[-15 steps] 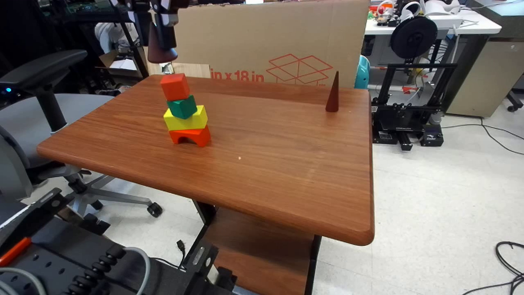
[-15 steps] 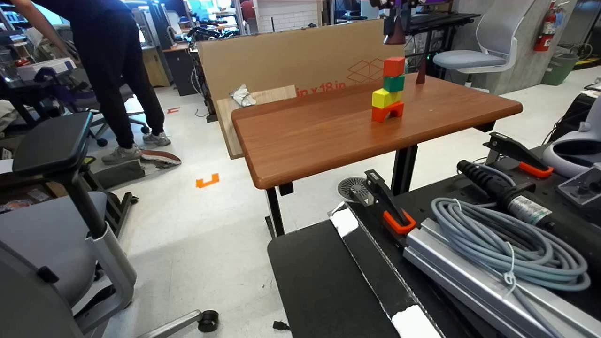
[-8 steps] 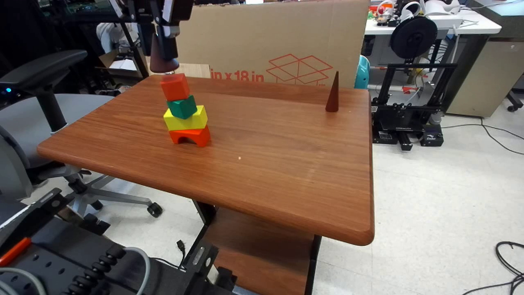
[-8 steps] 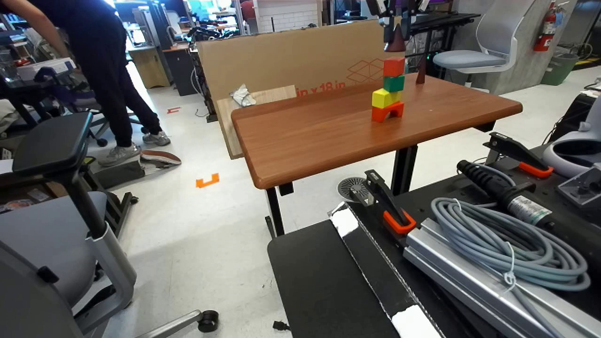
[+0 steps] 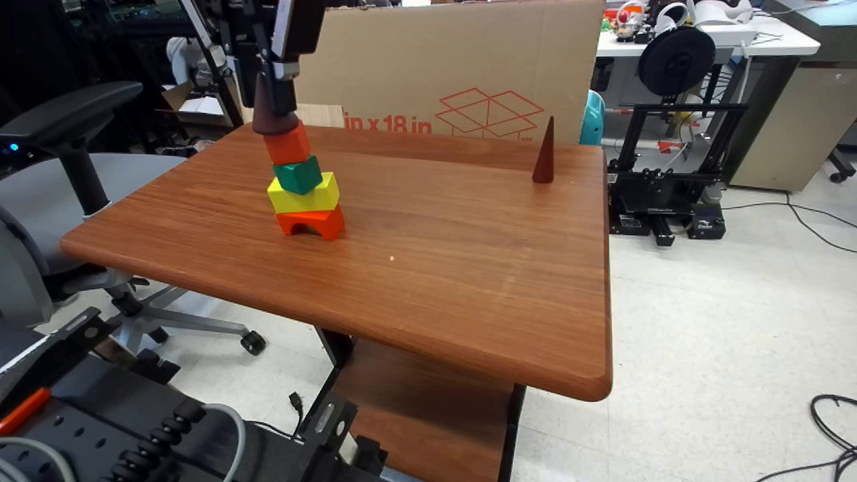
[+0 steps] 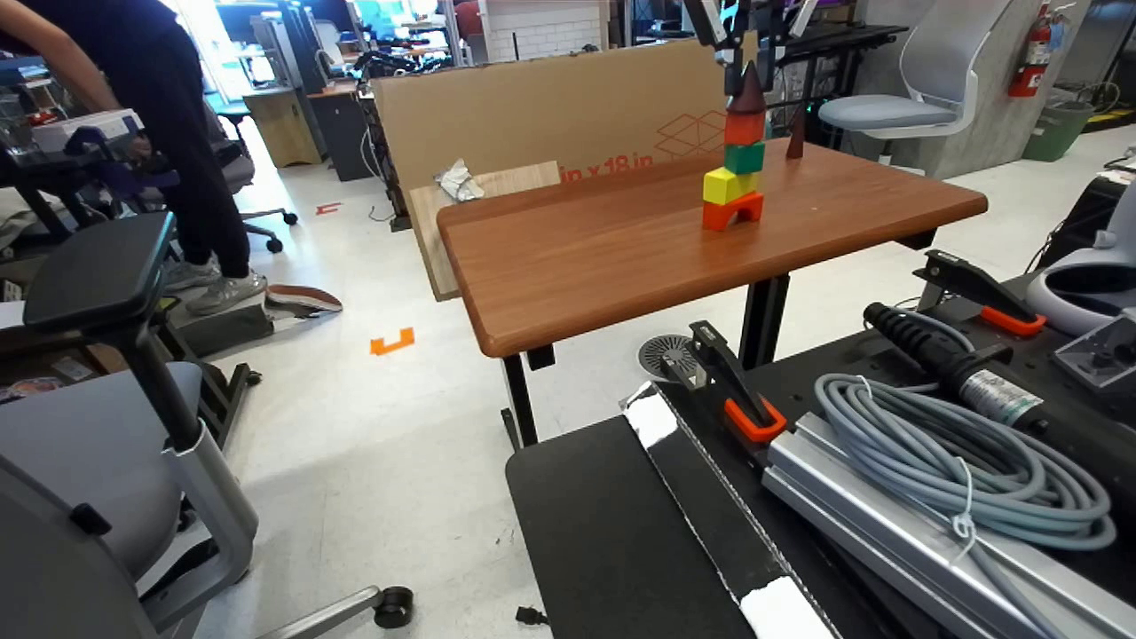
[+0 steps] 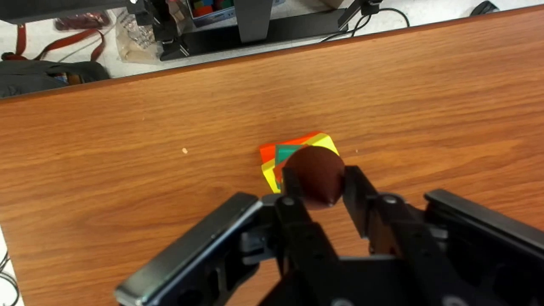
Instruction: Put the short cone on top of the stack of blocks
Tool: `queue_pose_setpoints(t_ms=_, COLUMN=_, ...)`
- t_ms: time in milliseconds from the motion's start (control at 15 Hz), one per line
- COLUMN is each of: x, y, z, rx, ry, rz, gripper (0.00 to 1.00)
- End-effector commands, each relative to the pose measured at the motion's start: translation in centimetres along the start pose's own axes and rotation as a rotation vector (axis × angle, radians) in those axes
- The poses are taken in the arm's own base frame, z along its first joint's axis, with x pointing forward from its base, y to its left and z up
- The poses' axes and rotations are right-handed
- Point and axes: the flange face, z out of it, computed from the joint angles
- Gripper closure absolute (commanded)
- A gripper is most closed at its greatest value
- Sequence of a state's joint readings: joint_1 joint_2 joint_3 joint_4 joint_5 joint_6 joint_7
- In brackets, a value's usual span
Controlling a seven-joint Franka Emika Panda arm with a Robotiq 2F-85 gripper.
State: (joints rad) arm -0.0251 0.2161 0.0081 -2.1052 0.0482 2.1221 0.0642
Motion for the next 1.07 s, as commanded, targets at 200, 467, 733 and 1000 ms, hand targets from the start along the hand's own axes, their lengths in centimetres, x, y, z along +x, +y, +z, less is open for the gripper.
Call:
queue_pose_setpoints(t_ms=200, x=0.1, y=0.1, z=-0.2, rx=-0.021, ry=0.018, rz=0.038, gripper=0.30)
queue_pose_setpoints(t_ms=467, x=-0.9, y=0.1, z=-1.9, rx=-0.014, ry=0.004, rz=0.031, gripper=0.01)
queue_pose_setpoints(t_ms=733, x=-3.0, y=0.0, z=-7.3, rx=-0.018, ry=0.072, rz=-0.006, gripper=0.00)
queue_pose_setpoints(t_ms=1000, x=-2.5, y=0.3, z=-9.1, rx=-0.039, ry=0.132, rz=-0.006, gripper=0.00)
